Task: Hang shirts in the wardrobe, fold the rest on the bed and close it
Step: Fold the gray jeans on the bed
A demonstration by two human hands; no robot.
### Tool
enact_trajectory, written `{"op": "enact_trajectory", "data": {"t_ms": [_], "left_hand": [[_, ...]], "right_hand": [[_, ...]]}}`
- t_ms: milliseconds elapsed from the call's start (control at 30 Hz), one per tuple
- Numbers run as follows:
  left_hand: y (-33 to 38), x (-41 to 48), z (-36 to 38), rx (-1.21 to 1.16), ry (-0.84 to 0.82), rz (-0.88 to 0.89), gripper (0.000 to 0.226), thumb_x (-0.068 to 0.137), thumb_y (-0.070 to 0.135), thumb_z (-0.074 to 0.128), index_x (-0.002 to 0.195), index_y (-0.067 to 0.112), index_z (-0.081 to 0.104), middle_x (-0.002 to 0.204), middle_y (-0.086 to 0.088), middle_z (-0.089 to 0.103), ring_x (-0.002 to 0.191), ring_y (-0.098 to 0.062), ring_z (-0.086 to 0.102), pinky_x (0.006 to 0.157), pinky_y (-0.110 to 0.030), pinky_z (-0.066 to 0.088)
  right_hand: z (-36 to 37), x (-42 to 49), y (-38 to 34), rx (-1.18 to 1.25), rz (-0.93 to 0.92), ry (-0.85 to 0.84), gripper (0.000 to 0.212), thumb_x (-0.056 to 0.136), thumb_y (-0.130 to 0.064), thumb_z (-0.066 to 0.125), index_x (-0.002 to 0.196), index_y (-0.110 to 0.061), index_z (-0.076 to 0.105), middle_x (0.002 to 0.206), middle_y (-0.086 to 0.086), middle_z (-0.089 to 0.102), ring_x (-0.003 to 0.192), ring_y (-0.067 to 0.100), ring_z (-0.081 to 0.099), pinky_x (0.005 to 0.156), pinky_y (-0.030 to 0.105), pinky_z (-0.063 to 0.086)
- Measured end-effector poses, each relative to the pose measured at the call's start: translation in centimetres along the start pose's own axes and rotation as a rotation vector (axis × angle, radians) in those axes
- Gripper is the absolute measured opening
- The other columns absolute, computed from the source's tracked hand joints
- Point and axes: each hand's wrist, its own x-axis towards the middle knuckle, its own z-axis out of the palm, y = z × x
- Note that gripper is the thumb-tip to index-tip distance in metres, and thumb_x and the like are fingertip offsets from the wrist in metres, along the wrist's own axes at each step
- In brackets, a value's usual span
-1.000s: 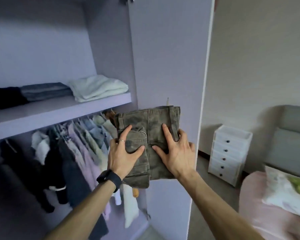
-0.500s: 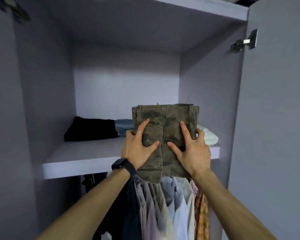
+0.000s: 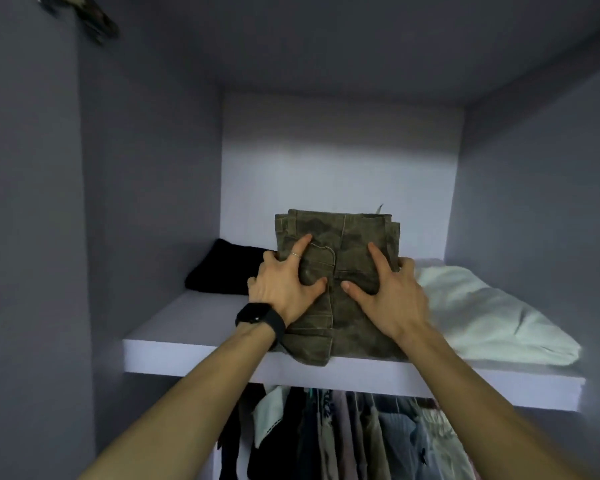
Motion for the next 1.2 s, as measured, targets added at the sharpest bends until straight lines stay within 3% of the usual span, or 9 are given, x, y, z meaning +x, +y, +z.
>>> {"op": "enact_trajectory", "data": {"t_ms": [200, 400, 500, 667, 800, 933, 1033, 1100, 1200], "left_hand": [[-2.3, 1.5, 1.0, 0.265, -0.169, -0.137, 0.078, 0.077, 0.084, 0.042, 0.146, 0.060, 0.014, 0.135, -0.011, 0.049, 0.123, -0.032, 0.049, 0.102, -0.051, 0.028], [-4.8, 2.7, 2.9, -0.044, -0.562, -0.282, 0.080, 0.083, 0.067, 0.060, 0.152, 0.044, 0.027, 0.153, -0.010, 0.040, 0.133, -0.032, 0.045, 0.107, -0.034, 0.038], [-5.0, 3.2, 3.8, -0.085, -0.563, -0.310, 0.081, 0.083, 0.068, 0.060, 0.153, 0.045, 0.025, 0.154, -0.015, 0.034, 0.135, -0.035, 0.042, 0.108, -0.034, 0.036], [-4.1, 3.7, 4.4, -0.086, -0.561, -0.307, 0.080, 0.084, 0.066, 0.060, 0.153, 0.045, 0.026, 0.155, -0.016, 0.031, 0.137, -0.036, 0.039, 0.111, -0.036, 0.034], [-3.6, 3.9, 4.7, -0.087, -0.589, -0.289, 0.083, 0.083, 0.068, 0.059, 0.154, 0.047, 0.021, 0.159, -0.016, 0.024, 0.141, -0.038, 0.033, 0.116, -0.039, 0.032], [-3.1, 3.7, 3.8, 0.190, -0.433, -0.162, 0.080, 0.085, 0.080, 0.040, 0.154, 0.049, 0.015, 0.163, -0.008, 0.012, 0.146, -0.037, 0.017, 0.116, -0.051, 0.023], [-2.6, 2.8, 4.0, 0.230, -0.438, 0.014, 0.073, 0.090, 0.075, 0.028, 0.155, 0.044, 0.021, 0.166, 0.003, 0.011, 0.151, -0.026, 0.009, 0.118, -0.052, 0.012], [-2.5, 2.0, 4.7, 0.235, -0.561, 0.026, 0.073, 0.091, 0.073, 0.026, 0.156, 0.043, 0.014, 0.167, 0.003, 0.004, 0.153, -0.023, 0.000, 0.120, -0.053, 0.005], [-2.9, 1.8, 5.7, 0.214, -0.619, -0.011, 0.077, 0.089, 0.073, 0.024, 0.157, 0.043, 0.006, 0.167, 0.002, 0.001, 0.154, -0.022, -0.004, 0.120, -0.055, 0.003]], "right_hand": [[2.4, 2.7, -0.6, -0.075, 0.042, -0.335, 0.093, 0.076, -0.089, 0.044, 0.153, -0.047, 0.014, 0.155, 0.014, 0.029, 0.135, 0.035, 0.043, 0.109, 0.051, 0.040], [4.5, 3.3, -0.1, -0.125, 0.093, -0.719, 0.099, 0.075, -0.090, 0.042, 0.157, -0.039, 0.019, 0.163, 0.008, 0.024, 0.146, 0.029, 0.030, 0.117, 0.045, 0.031], [4.9, 3.9, 0.4, -0.104, 0.144, -0.725, 0.095, 0.077, -0.087, 0.041, 0.157, -0.041, 0.018, 0.165, 0.011, 0.015, 0.149, 0.030, 0.024, 0.119, 0.046, 0.027], [4.3, 4.1, 0.2, -0.150, 0.172, -0.668, 0.085, 0.084, -0.078, 0.040, 0.158, -0.038, 0.023, 0.165, 0.009, 0.020, 0.148, 0.028, 0.026, 0.117, 0.044, 0.029], [3.3, 3.5, -0.2, -0.334, 0.190, -0.562, 0.081, 0.084, -0.082, 0.038, 0.154, -0.041, 0.032, 0.161, 0.006, 0.022, 0.145, 0.031, 0.024, 0.112, 0.050, 0.028], [2.3, 3.0, -1.4, -0.404, 0.070, -0.391, 0.065, 0.095, -0.066, 0.036, 0.148, -0.029, 0.044, 0.161, 0.003, 0.026, 0.144, 0.030, 0.023, 0.111, 0.051, 0.028], [3.2, 2.2, -1.4, -0.257, 0.035, -0.488, 0.060, 0.099, -0.058, 0.026, 0.155, -0.037, 0.029, 0.167, -0.003, 0.012, 0.152, 0.025, 0.007, 0.118, 0.053, 0.017], [4.1, 1.7, -0.6, -0.225, 0.074, -0.594, 0.062, 0.100, -0.060, 0.021, 0.159, -0.042, 0.011, 0.169, -0.005, -0.005, 0.154, 0.019, -0.009, 0.122, 0.053, 0.006], [5.3, 1.6, 0.8, -0.224, 0.091, -0.605, 0.064, 0.098, -0.064, 0.019, 0.157, -0.046, 0.004, 0.167, -0.009, -0.011, 0.153, 0.014, -0.014, 0.122, 0.053, -0.001]]}}
